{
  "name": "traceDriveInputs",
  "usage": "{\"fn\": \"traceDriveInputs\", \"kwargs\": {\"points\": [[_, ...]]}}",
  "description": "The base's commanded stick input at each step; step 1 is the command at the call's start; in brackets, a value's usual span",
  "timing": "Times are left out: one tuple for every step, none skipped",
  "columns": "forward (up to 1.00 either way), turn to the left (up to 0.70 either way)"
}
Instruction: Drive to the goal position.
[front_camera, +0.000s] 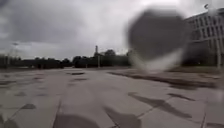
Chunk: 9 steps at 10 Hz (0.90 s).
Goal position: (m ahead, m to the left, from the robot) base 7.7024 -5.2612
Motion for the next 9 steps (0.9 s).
{"fn": "traceDriveInputs", "kwargs": {"points": [[0.7, 0.0], [0.7, 0.0], [0.7, 0.0], [0.7, 0.0], [0.7, 0.0], [0.7, 0.0], [0.7, 0.01], [0.7, 0.03], [0.7, 0.08]]}}
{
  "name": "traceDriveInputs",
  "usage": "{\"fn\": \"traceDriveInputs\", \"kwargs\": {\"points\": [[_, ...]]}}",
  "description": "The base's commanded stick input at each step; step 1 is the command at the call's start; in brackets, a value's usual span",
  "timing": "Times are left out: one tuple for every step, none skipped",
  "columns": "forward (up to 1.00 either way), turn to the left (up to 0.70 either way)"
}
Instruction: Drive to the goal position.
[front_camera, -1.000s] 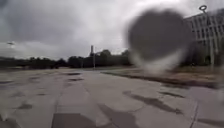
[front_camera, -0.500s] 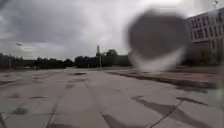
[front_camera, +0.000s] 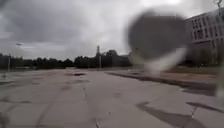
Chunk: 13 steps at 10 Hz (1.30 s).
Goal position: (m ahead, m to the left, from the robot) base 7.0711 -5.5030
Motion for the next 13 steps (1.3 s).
{"fn": "traceDriveInputs", "kwargs": {"points": [[0.7, 0.35], [0.7, 0.28], [0.7, 0.03], [0.7, 0.0], [0.7, 0.0], [0.7, 0.0], [0.7, 0.0], [0.7, 0.0], [0.7, 0.0], [0.7, 0.0], [0.7, 0.0], [0.7, 0.0], [0.7, 0.0]]}}
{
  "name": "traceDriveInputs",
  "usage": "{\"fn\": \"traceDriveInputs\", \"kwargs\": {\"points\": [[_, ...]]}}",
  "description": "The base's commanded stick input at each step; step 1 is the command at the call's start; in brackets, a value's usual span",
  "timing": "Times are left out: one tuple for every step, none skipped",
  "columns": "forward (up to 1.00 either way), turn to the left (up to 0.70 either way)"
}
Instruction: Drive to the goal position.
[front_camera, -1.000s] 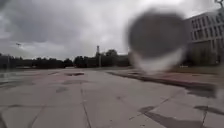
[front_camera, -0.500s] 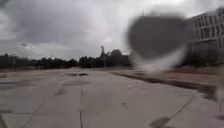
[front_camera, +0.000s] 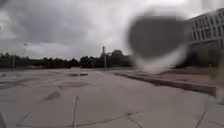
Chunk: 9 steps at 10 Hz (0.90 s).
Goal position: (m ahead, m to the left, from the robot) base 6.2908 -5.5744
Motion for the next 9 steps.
{"fn": "traceDriveInputs", "kwargs": {"points": [[0.7, 0.0], [0.7, 0.0], [0.7, 0.0], [0.7, 0.0], [0.7, 0.0], [0.7, 0.0], [0.7, 0.0], [0.7, 0.0], [0.7, 0.01]]}}
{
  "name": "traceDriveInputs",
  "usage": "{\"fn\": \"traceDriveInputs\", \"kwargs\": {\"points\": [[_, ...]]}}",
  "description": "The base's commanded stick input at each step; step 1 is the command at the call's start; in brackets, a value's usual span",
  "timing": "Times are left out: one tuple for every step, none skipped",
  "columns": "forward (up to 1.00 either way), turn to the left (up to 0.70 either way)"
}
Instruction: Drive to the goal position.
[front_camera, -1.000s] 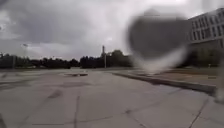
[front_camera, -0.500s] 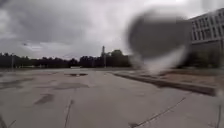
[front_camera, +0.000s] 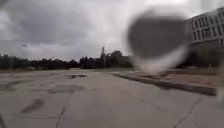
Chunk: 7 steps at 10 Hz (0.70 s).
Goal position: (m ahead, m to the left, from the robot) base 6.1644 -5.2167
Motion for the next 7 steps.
{"fn": "traceDriveInputs", "kwargs": {"points": [[0.7, 0.12], [0.7, 0.29], [0.7, 0.35], [0.7, 0.31], [0.7, 0.14], [0.7, 0.03], [0.7, 0.02]]}}
